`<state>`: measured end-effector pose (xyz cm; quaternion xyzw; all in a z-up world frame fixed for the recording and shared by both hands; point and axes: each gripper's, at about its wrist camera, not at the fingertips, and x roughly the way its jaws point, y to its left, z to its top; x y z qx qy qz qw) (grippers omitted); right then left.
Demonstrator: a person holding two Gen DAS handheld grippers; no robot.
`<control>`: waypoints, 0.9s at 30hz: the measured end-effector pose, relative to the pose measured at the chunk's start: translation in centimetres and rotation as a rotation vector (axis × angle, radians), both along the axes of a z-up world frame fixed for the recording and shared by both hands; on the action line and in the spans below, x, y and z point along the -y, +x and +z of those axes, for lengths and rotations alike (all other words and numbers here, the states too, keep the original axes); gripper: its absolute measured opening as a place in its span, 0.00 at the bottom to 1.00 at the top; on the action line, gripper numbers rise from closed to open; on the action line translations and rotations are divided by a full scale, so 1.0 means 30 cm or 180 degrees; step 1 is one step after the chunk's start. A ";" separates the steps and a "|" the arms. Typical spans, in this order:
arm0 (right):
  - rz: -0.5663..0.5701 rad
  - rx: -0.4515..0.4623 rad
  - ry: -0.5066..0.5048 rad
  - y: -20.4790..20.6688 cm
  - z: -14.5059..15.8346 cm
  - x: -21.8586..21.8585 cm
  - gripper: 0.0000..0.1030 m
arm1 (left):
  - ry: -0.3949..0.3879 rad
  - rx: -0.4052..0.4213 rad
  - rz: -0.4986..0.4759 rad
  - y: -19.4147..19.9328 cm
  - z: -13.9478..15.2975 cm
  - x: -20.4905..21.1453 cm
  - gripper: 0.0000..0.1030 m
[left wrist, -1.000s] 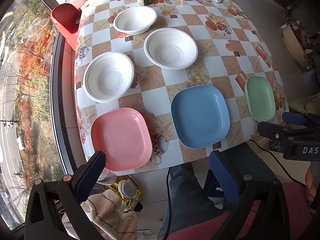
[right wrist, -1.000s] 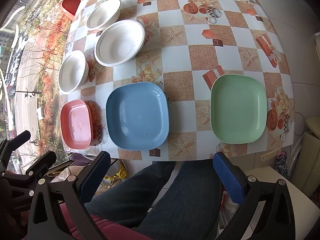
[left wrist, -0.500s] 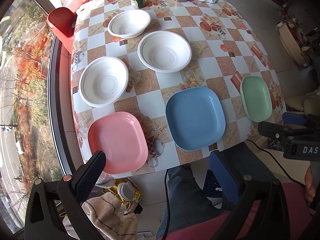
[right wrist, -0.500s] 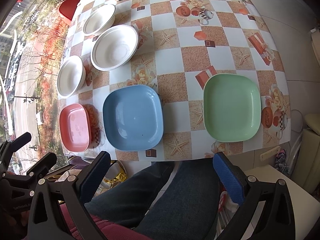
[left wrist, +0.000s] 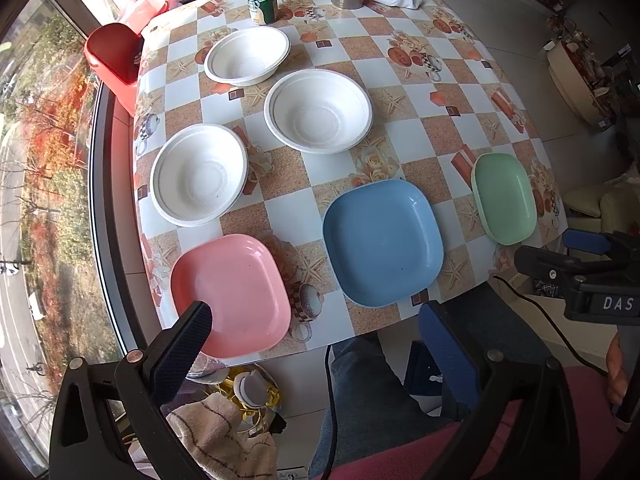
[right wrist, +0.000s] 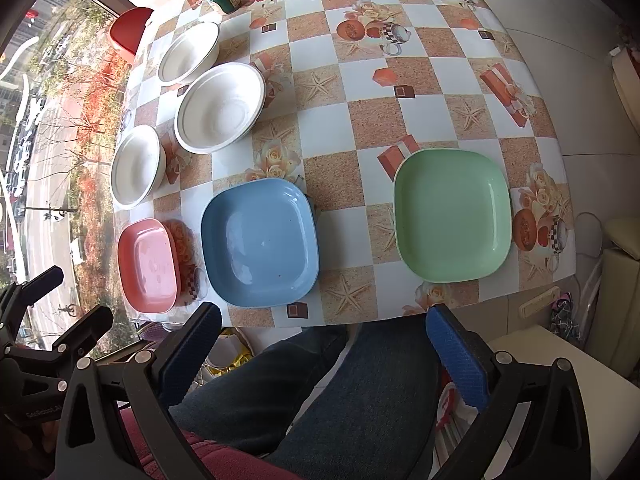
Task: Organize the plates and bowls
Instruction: 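Move both grippers toward the rim of the blue square plate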
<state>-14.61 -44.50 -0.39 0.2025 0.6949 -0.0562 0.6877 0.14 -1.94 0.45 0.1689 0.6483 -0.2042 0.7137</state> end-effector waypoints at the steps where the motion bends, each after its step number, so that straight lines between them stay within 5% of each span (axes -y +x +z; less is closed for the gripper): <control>1: -0.0002 -0.0016 -0.0007 -0.003 -0.002 -0.002 1.00 | 0.0005 -0.0024 -0.0011 -0.001 -0.004 -0.001 1.00; 14: 0.0085 -0.0408 -0.0020 -0.059 -0.103 -0.029 1.00 | 0.0096 -0.0410 0.0057 -0.059 -0.115 -0.017 1.00; 27: 0.0193 -0.0734 0.0245 -0.099 -0.282 -0.077 1.00 | 0.0469 -0.0654 0.0337 -0.066 -0.289 -0.084 1.00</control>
